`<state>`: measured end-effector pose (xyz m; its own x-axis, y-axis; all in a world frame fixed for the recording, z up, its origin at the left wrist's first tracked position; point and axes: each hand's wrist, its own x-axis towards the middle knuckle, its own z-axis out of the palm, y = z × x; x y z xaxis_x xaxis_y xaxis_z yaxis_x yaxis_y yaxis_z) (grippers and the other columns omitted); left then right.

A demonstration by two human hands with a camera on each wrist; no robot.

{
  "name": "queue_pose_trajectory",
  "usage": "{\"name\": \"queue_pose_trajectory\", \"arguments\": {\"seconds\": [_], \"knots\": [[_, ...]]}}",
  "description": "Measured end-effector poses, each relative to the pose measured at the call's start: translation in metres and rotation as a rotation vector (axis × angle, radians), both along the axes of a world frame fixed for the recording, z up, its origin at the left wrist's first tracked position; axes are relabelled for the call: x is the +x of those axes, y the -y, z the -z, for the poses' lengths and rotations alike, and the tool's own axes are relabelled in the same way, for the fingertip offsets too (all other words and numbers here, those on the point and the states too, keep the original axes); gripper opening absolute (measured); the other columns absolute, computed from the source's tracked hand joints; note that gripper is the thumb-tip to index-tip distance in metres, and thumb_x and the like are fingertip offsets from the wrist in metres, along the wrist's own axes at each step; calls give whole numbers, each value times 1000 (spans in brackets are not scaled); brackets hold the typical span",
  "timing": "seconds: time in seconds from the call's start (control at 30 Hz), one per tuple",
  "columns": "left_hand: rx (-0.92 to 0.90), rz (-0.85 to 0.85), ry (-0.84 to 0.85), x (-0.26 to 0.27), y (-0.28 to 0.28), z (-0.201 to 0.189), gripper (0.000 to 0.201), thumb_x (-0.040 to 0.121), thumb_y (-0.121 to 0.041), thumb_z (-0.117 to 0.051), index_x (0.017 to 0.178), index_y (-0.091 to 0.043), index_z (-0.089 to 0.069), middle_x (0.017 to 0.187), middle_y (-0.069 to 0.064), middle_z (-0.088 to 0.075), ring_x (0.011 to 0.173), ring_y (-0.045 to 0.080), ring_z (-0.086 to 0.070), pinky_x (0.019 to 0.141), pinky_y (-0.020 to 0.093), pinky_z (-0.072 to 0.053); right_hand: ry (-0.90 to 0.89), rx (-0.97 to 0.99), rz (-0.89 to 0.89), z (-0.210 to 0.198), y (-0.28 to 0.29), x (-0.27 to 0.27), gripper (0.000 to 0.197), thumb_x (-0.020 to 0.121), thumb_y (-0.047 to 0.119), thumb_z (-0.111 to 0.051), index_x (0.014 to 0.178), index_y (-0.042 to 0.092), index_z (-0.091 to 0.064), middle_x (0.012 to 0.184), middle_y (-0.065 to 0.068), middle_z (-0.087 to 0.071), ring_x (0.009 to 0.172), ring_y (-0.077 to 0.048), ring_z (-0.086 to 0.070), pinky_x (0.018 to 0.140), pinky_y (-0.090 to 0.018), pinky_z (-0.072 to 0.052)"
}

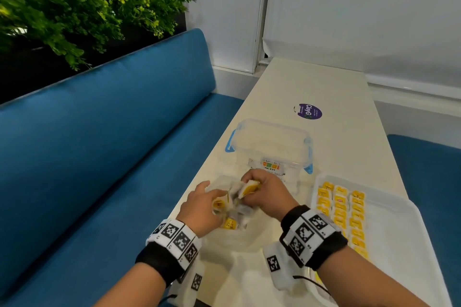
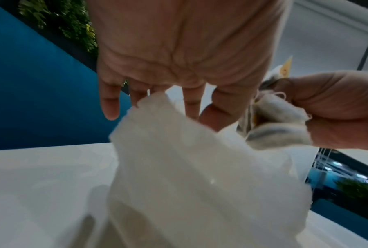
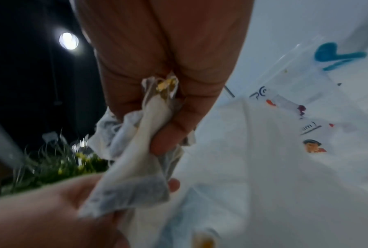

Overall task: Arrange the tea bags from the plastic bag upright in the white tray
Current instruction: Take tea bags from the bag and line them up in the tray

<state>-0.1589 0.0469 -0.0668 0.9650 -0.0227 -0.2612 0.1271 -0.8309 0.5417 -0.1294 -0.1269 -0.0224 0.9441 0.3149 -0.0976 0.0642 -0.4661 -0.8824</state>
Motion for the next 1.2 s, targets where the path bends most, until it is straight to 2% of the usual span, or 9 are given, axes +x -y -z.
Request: {"name": "queue_pose_trajectory", "arguments": {"seconds": [0.1,0.23,0.37,0.5,0.6,0.73,0.97,1.07,1.2], "knots": [[-158,-110,188,-3,6,-17,37,79,-10,-61,110,-30,-61,147,-5,-30,133,15,-32,101,23,-31,-30,177,62,-25,9,6,39,66,-13,-71,70,22,-55,67,2,-55,49,5,-49,50,-13,-42],[-638,-295,305,4,25,-47,23,89,-7,-51,89,-28,-62,121,-1,-55,103,12,-56,79,14,-43,14,388,85,-68,21,8,35,66,-17,-70,74,15,-57,74,-7,-62,62,-11,-56,55,-17,-47],[-1354,-364,-100,14,62,-77,44,96,-51,-31,105,-21,-61,114,10,-61,97,29,-60,82,41,-50,62,553,71,-102,41,3,31,68,-19,-66,79,9,-59,80,-9,-63,73,-19,-60,70,-31,-52],[-1653,-183,-381,15,109,-88,75,80,-73,-22,114,-20,-62,115,13,-67,99,38,-63,82,50,-51,119,471,146,-110,67,-9,28,67,-15,-70,88,2,-60,85,-15,-62,77,-22,-59,72,-34,-51],[-1764,-36,-449,14,140,-84,71,74,-74,-32,101,-22,-72,107,11,-70,93,30,-68,83,52,-50,198,192,245,-94,88,-17,32,68,-8,-70,75,18,-52,77,-3,-59,69,-13,-53,62,-24,-42],[-1746,-5,-538,11,179,-68,58,63,-50,-74,107,-12,-67,101,13,-71,85,24,-70,71,43,-58,252,-95,342,-57,112,-32,24,72,2,-62,88,18,-54,100,-6,-59,90,-19,-55,66,-21,-39],[-1595,-197,-610,6,230,-43,22,88,-30,-52,89,-12,-64,65,5,-70,54,11,-67,48,18,-51,118,-230,407,-27,148,-53,32,72,11,-61,99,24,-49,101,-1,-55,101,-21,-49,86,-41,-46],[-1545,-212,-606,10,237,-39,23,81,-30,-57,84,-11,-70,69,6,-67,57,12,-62,47,18,-47,62,-92,418,-27,164,-60,42,73,8,-67,107,24,-48,106,2,-59,95,-13,-56,80,-26,-49],[-1491,-229,-619,10,247,-39,22,88,-25,-54,76,-9,-63,41,0,-54,32,8,-48,35,13,-37,79,-17,460,-23,177,-69,52,71,12,-75,111,29,-46,103,11,-58,85,5,-54,70,-7,-43]]}}
